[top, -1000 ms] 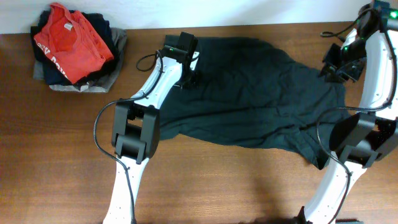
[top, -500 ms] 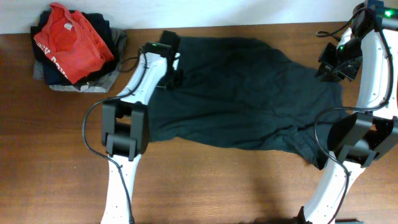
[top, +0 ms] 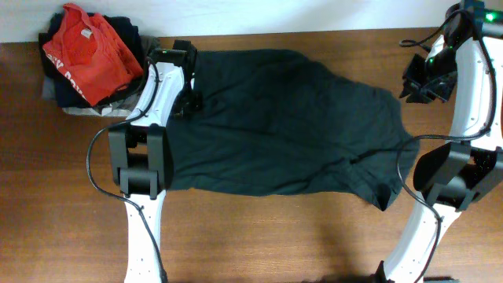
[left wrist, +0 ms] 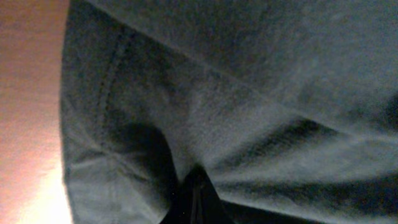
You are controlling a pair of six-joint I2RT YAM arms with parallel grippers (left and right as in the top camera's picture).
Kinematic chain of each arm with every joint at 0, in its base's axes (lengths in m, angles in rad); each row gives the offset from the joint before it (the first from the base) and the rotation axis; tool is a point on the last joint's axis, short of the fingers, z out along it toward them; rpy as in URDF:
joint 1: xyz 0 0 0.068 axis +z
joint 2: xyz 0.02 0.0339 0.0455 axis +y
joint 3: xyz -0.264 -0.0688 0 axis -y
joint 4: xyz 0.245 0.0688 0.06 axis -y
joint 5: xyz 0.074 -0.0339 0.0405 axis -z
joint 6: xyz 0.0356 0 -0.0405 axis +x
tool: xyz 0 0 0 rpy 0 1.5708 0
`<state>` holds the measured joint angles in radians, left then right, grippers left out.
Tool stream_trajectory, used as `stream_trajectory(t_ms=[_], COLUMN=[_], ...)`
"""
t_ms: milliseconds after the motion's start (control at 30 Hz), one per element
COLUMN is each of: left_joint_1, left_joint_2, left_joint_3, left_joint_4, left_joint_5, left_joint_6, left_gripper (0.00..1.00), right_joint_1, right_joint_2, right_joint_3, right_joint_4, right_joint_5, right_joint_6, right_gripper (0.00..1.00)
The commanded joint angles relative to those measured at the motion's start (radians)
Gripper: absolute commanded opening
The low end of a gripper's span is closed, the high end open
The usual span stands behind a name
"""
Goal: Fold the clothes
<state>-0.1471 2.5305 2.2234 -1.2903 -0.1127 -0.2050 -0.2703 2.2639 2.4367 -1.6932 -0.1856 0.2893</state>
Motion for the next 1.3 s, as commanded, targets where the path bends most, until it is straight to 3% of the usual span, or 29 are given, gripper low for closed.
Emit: stream_trajectory(t_ms=[0, 100, 233, 267, 300, 500, 600, 633, 667, 800, 900, 1267], left_joint_1=[0.012, 0.012, 0.012, 0.012, 0.012, 0.011, 0.012, 0.012, 0.012, 0.012, 0.013, 0.011], left_joint_2=[0.042, 0.042, 0.042, 0.042, 0.042, 0.042, 0.042, 0.04, 0.039, 0.038, 0.038, 0.024], left_joint_3=[0.037, 0.085, 0.146, 0.163, 0.18, 0.317, 0.399, 0.419, 0.434, 0.463, 0.463, 0.463], left_joint_4=[-0.079, -0.169, -0.233, -0.251, -0.265, -0.356, -0.398, -0.398, -0.398, -0.398, -0.398, -0.363], left_joint_5=[-0.194, -0.245, -0.251, -0.251, -0.251, -0.251, -0.25, -0.242, -0.24, -0.24, -0.225, -0.152], left_joint_6=[-0.153, -0.25, -0.259, -0.271, -0.281, -0.281, -0.275, -0.262, -0.256, -0.151, -0.144, -0.145], left_gripper=[0.01, 0.01, 0.06, 0.07, 0.07, 0.11, 0.2, 0.39, 1.0, 1.0, 1.0, 1.0], right_joint_1=[0.043, 0.076, 0.117, 0.126, 0.133, 0.146, 0.146, 0.146, 0.147, 0.154, 0.166, 0.227], right_joint_2=[-0.021, -0.021, -0.021, -0.021, -0.021, -0.021, -0.033, -0.04, -0.048, -0.105, -0.171, -0.568], right_joint_3=[0.008, 0.008, 0.008, 0.008, 0.008, 0.008, 0.008, 0.008, 0.008, 0.005, -0.03, -0.624], right_joint_4=[-0.006, -0.006, -0.006, -0.006, -0.006, -0.006, -0.006, -0.006, -0.006, -0.006, -0.006, -0.001], right_joint_5=[0.018, 0.057, 0.119, 0.119, 0.119, 0.12, 0.119, 0.119, 0.119, 0.12, 0.147, 0.16], right_joint_6=[-0.006, -0.005, -0.005, -0.005, -0.005, 0.06, 0.086, 0.085, 0.085, 0.084, 0.082, 0.094], right_gripper=[0.24, 0.31, 0.68, 0.88, 0.99, 0.99, 0.99, 0.99, 0.99, 0.99, 0.99, 0.99])
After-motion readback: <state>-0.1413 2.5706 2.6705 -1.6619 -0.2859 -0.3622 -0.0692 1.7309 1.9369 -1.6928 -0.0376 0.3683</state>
